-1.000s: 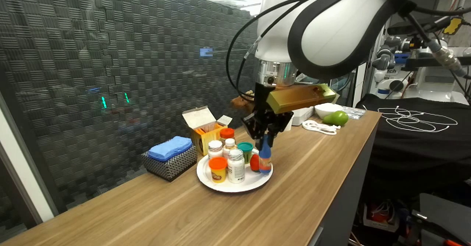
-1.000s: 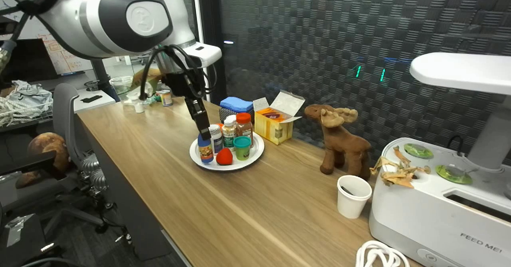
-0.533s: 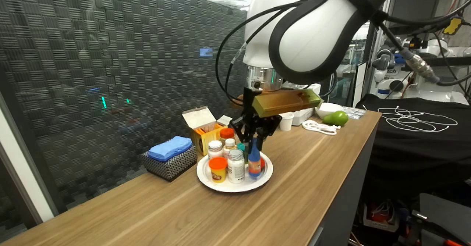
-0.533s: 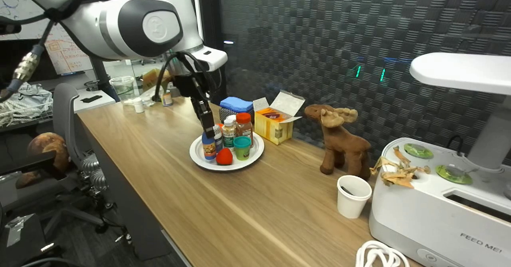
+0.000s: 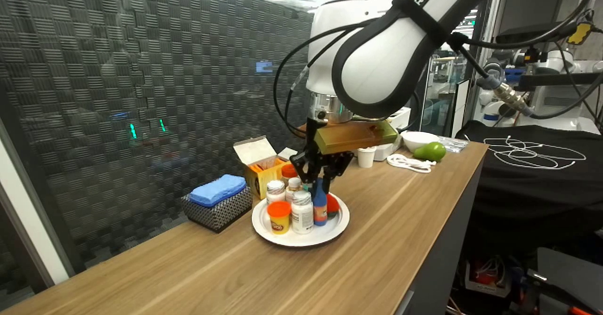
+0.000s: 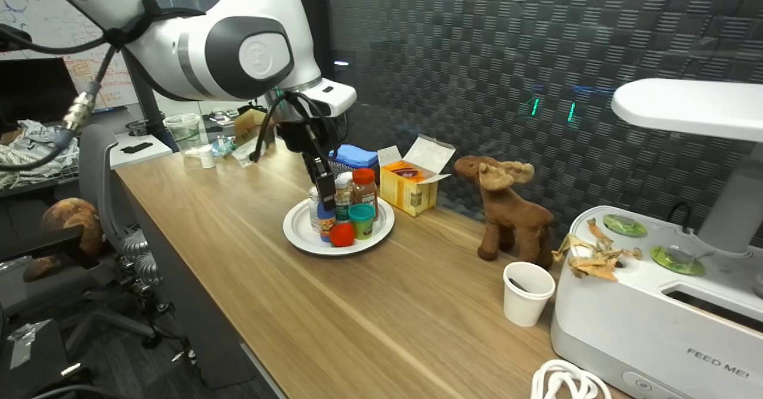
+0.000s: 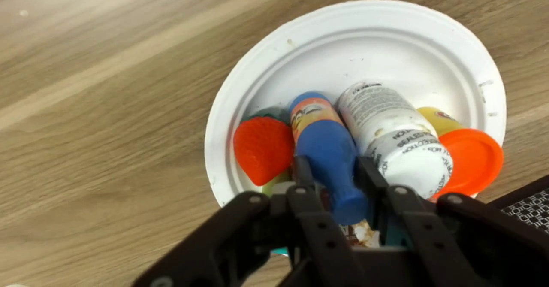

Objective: Place the bottles and orange plush toy on the white plate

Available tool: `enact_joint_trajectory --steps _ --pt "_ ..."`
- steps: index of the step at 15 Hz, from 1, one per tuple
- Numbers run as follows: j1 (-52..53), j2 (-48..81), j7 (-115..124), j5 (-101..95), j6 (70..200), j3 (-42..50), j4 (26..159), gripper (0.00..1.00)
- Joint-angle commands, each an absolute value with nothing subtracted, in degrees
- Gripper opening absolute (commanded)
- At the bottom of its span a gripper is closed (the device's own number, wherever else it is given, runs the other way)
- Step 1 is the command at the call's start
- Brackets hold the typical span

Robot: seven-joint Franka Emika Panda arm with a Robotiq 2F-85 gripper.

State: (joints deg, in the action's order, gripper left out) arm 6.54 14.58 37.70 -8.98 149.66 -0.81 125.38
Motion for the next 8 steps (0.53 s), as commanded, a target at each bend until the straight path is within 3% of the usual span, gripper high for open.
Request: enact_joint_trajectory --steps 1,2,4,8 --pt "7.71 15.06 37.04 -8.46 150.56 0.39 124.18 0.23" --pt "7.4 14.75 35.57 -7.37 149.86 -0.16 124.38 0.55" --pt "7.5 14.17 34.9 -7.27 149.87 -0.31 124.87 0.63" --pt "7.87 12.78 34.38 -7.3 150.45 -0.41 125.89 0.94"
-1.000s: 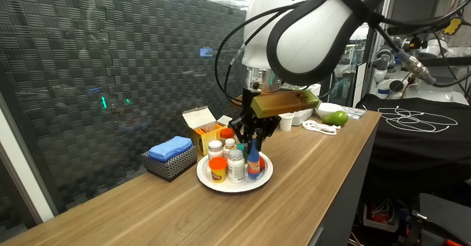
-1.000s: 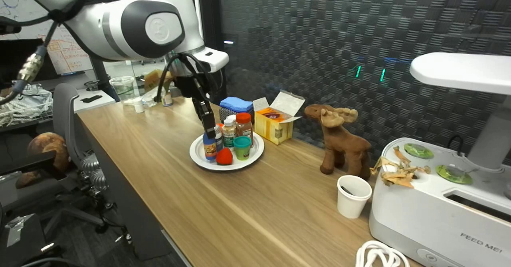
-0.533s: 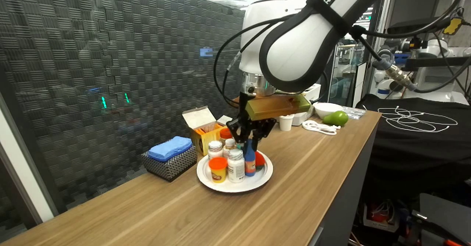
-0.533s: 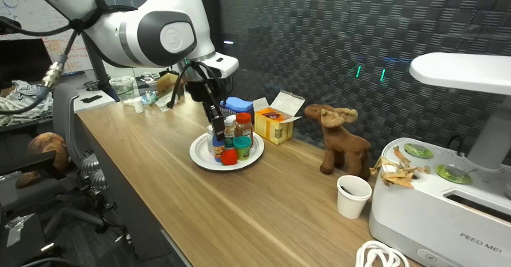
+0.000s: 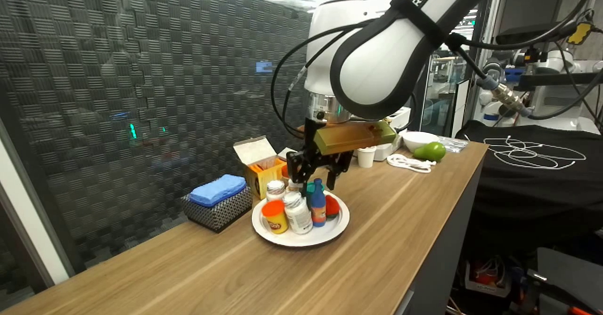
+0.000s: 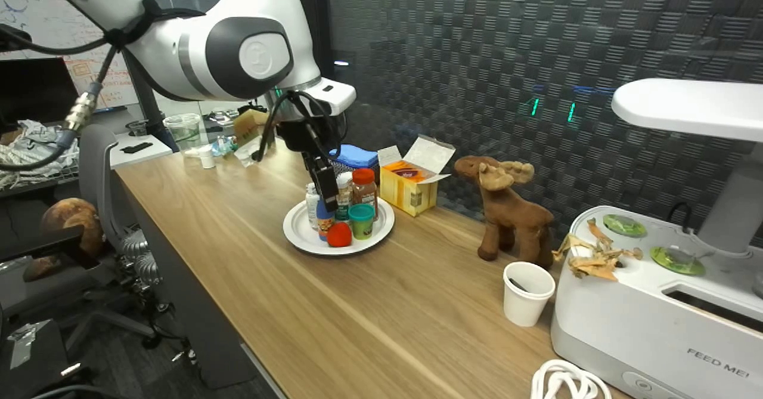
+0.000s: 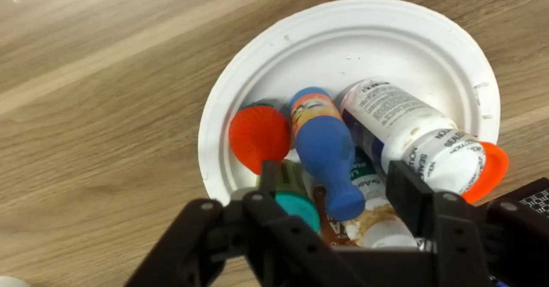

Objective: Place the bottles and orange plush toy on the white plate

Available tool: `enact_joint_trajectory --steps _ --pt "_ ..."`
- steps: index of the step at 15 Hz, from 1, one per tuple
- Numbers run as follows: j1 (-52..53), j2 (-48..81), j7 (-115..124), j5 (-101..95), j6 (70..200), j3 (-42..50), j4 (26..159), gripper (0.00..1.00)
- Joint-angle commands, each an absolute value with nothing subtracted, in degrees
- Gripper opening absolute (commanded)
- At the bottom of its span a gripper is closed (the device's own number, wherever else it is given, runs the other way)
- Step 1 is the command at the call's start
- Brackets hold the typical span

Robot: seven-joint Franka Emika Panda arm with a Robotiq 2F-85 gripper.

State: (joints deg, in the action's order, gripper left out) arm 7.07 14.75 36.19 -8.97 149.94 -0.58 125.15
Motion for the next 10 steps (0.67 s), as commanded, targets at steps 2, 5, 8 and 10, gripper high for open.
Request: enact_joint_trajectory --steps 2,5,8,10 --pt "8.23 11.9 35.02 -7.67 150.32 -0.26 126.16 1.0" --pt "9.04 9.72 37.13 -9.02 147.15 0.19 125.74 1.0" --pt "9.46 6.0 39.76 -10.29 144.43 -0.02 125.8 1.0" --pt "9.4 3.22 40.71 -10.56 141.45 -0.97 125.87 1.0"
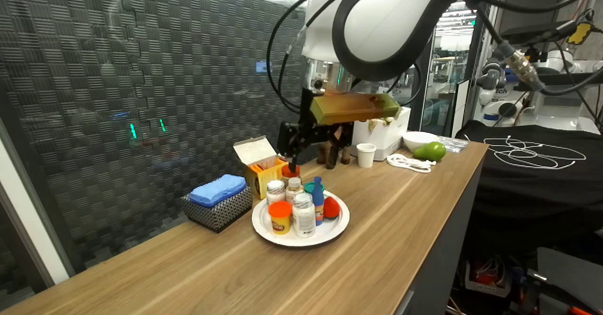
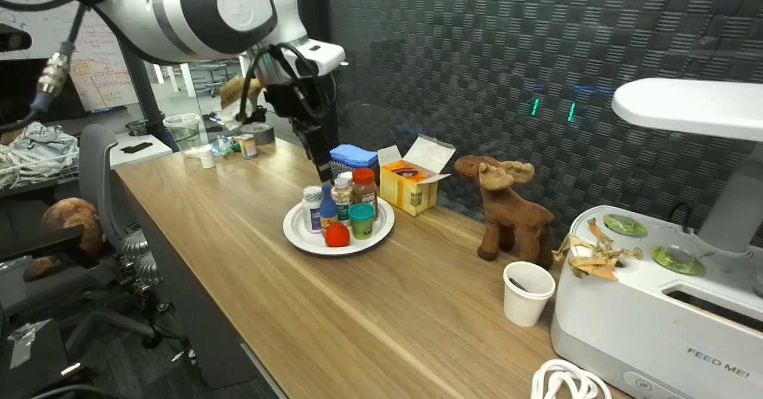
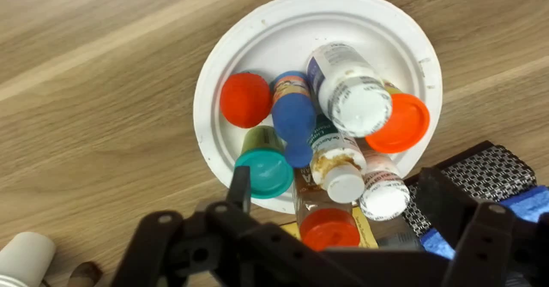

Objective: Place the bottles and orange plush toy on the white plate

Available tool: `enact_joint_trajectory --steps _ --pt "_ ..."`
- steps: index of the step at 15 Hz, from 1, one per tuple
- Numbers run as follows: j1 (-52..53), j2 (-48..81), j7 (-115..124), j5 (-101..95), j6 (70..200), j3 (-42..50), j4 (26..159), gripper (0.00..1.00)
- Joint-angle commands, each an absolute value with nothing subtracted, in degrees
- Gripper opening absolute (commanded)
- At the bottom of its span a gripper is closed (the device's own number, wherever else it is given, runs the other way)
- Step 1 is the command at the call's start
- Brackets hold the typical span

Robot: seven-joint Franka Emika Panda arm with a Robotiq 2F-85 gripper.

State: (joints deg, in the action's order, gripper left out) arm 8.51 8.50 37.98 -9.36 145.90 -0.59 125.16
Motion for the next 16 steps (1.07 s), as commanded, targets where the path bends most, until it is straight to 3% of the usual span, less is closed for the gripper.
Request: enact_joint_trajectory --steps 1,11,16 --pt "9.34 1.81 40.59 -10.23 139.06 -1.7 125.78 1.0" --pt "10.14 -10.21 35.72 -4.53 118.88 -9.92 128.48 1.0" --pt "9.49 -9.34 35.71 -4.21 118.05 -11.43 128.51 1.0"
